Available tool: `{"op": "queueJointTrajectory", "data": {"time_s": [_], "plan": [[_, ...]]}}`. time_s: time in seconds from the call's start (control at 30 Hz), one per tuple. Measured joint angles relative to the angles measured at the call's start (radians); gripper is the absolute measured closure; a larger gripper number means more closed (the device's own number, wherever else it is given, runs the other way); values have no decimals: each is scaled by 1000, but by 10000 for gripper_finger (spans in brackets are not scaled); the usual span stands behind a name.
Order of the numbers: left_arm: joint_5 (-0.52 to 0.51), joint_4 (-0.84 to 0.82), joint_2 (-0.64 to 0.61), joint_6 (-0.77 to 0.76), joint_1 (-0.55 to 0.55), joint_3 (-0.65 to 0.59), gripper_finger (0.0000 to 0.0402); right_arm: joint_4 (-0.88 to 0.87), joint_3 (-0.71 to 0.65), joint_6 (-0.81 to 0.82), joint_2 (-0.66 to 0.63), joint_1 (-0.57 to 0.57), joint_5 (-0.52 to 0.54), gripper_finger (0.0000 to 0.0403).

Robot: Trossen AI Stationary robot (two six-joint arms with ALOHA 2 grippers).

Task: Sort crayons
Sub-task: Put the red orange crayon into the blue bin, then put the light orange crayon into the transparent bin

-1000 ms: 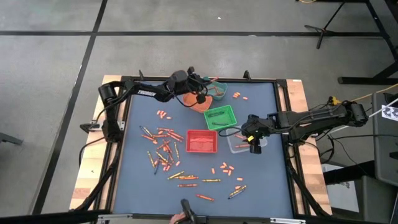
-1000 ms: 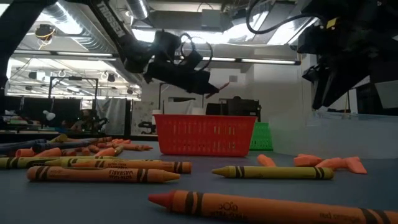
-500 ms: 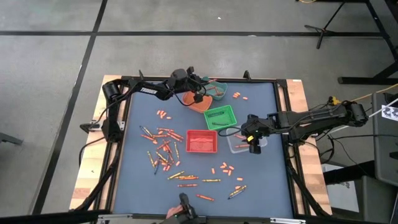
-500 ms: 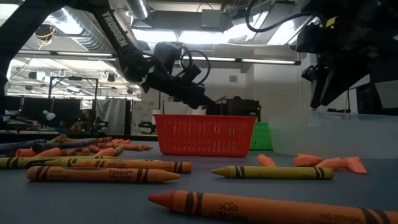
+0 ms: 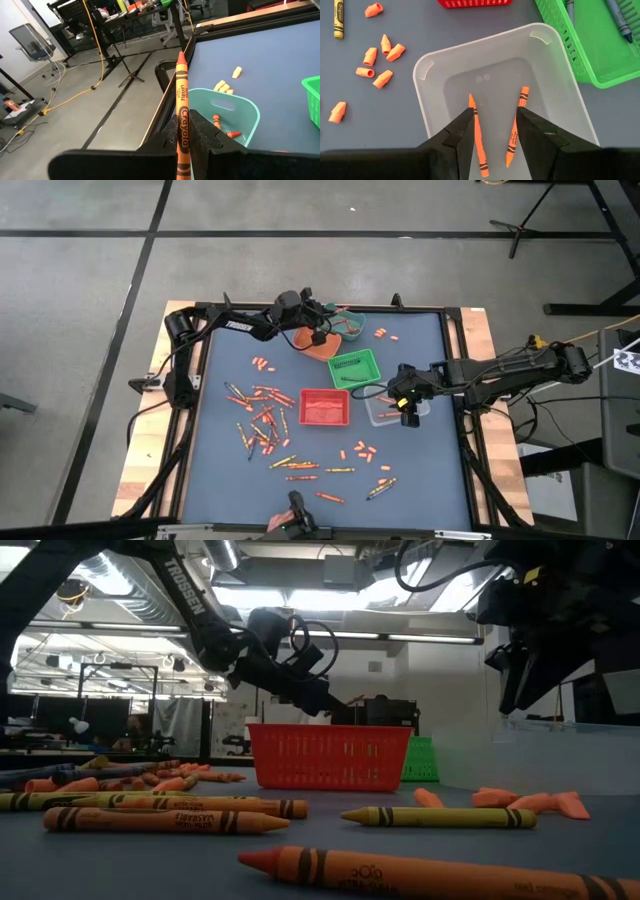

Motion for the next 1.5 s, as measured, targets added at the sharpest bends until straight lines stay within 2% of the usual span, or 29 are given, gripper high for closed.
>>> {"op": "queueJointTrajectory", "data": {"time_s": [1.17,1.5], "plan": [[-11,-24,0,-2,0,0,395,0,0,0,0,0,0,258],[-13,-23,0,-8,0,0,356,0,0,0,0,0,0,258]]}}
